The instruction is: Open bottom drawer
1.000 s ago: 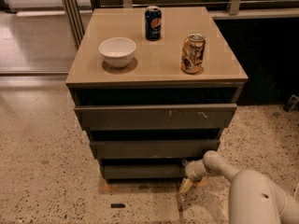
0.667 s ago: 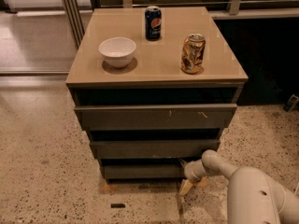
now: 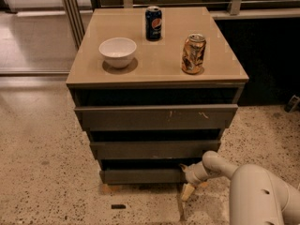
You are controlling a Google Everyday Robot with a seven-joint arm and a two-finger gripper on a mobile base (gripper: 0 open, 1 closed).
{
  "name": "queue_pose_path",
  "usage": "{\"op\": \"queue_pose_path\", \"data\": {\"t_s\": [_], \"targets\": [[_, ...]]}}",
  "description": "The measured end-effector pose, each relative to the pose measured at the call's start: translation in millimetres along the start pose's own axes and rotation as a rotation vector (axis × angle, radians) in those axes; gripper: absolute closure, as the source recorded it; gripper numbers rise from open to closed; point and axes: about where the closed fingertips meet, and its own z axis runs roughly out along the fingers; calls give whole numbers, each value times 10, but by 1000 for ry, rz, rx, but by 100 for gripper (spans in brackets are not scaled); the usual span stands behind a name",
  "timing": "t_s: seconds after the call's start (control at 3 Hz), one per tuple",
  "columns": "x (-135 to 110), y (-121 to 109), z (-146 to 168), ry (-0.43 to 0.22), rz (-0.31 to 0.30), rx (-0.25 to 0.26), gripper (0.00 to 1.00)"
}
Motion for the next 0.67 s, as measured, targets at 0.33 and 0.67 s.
{"op": "queue_pose_path", "data": {"t_s": [0.33, 0.67], "targets": [[21, 194, -74, -4, 45, -29, 0], [70, 469, -111, -21, 107, -64, 0]]}}
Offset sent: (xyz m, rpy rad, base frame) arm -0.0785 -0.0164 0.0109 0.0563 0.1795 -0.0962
